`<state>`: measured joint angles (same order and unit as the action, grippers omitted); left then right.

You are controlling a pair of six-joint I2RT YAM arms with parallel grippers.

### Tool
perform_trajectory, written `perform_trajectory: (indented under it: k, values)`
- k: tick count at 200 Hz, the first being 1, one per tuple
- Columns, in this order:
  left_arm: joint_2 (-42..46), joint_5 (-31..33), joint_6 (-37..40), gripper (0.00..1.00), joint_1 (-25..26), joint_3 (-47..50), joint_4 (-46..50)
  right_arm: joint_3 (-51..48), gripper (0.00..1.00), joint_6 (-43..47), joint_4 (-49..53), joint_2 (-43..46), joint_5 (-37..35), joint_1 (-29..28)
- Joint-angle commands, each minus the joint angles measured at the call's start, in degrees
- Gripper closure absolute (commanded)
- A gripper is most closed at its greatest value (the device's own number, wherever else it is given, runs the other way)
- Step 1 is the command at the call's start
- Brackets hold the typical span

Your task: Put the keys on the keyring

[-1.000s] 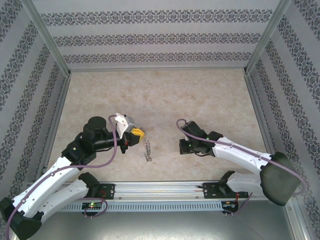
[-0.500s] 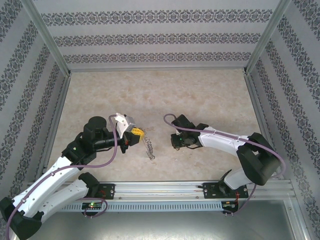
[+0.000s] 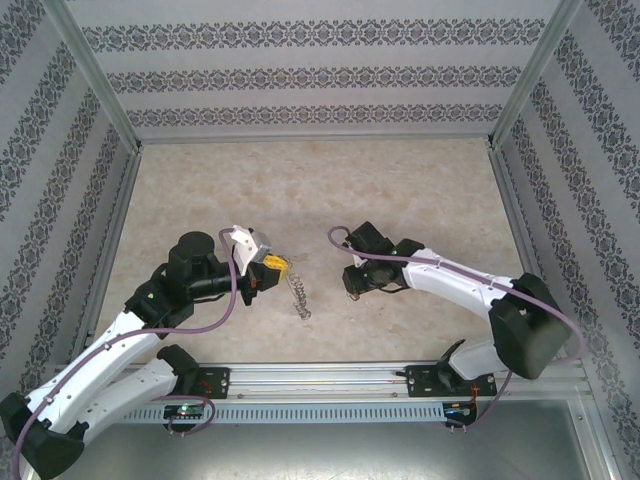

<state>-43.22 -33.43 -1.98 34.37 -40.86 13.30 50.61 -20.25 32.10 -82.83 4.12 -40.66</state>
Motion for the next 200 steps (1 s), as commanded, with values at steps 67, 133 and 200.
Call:
perform_trajectory:
  k: [67,133,200]
  values:
    - [1.57,0.81,0.92,1.00,-0.78,-0.72,-0.46,11.04,0.62,11.60,9.17,-13.82,5.80,0.63]
    - [1.74,0.69,1.08,1.00,-0.79,-0.50,-1.16,10.76,0.57,13.01,8.57,-16.59,7.14,2.00]
    - [1.39,1.02,1.36,1.00,-0.88,-0.52,-1.04,7.53,0.56,11.19,5.17,-16.92,7.79,1.07]
